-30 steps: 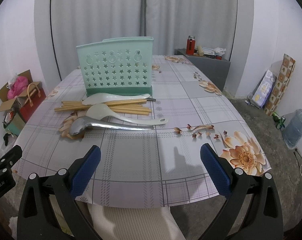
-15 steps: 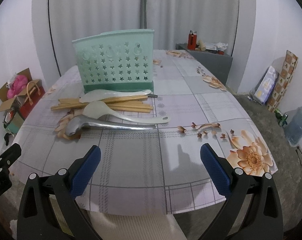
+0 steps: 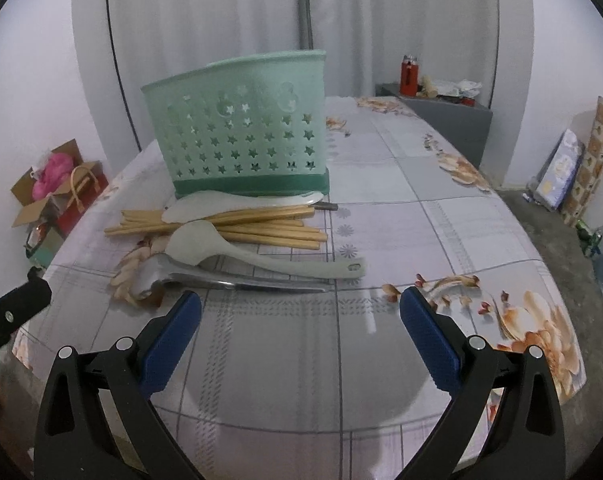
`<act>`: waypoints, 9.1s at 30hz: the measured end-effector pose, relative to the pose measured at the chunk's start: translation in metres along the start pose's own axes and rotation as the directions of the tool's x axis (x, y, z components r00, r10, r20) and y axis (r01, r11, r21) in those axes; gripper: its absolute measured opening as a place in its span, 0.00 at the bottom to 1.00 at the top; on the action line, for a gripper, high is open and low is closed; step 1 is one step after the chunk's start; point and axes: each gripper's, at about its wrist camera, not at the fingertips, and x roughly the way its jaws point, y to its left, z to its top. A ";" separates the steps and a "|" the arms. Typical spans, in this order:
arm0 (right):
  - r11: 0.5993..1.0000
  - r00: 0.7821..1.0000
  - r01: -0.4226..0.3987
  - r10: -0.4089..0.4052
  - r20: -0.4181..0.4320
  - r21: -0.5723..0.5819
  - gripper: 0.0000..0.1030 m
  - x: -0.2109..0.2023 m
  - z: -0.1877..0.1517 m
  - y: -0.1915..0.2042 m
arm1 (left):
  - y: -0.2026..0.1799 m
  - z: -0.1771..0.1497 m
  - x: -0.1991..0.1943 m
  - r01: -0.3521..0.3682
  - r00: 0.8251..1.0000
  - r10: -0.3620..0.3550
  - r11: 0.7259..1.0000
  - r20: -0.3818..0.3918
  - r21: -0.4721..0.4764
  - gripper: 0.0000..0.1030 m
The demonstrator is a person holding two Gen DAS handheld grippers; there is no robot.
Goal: Organize utensils
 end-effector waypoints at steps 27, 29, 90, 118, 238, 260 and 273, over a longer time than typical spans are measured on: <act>0.996 0.995 -0.049 0.042 -0.093 -0.073 0.94 0.044 -0.008 -0.006 | -0.067 -0.007 0.080 -0.025 0.993 0.085 0.838 -0.086 0.545 0.63; 0.996 0.994 -0.071 0.066 -0.090 -0.057 0.94 0.042 -0.008 -0.009 | -0.073 -0.008 0.081 -0.029 0.994 0.087 0.806 -0.069 0.592 0.60; 0.945 0.957 -0.276 0.288 -0.047 0.175 0.94 0.033 -0.004 -0.056 | -0.024 -0.009 0.100 0.332 0.846 -0.412 0.904 -0.338 -0.271 0.02; 0.664 0.998 0.024 0.030 0.059 -0.748 0.62 0.042 -0.003 0.086 | 0.082 0.006 0.028 0.181 0.955 -0.202 0.977 -0.218 -0.114 0.01; 0.818 0.817 -0.554 0.499 0.287 0.155 0.05 0.074 0.184 -0.079 | 0.031 0.096 0.034 0.097 0.994 -0.103 0.988 0.040 0.121 0.38; 0.941 0.927 -0.315 0.276 0.253 0.126 0.25 0.041 0.145 -0.101 | 0.009 0.086 0.045 0.124 0.992 -0.123 0.979 -0.017 0.159 0.40; 0.911 0.925 -0.381 0.372 0.082 0.157 0.26 0.059 0.085 -0.092 | -0.009 0.074 0.079 0.204 0.974 -0.185 0.967 -0.131 0.151 0.40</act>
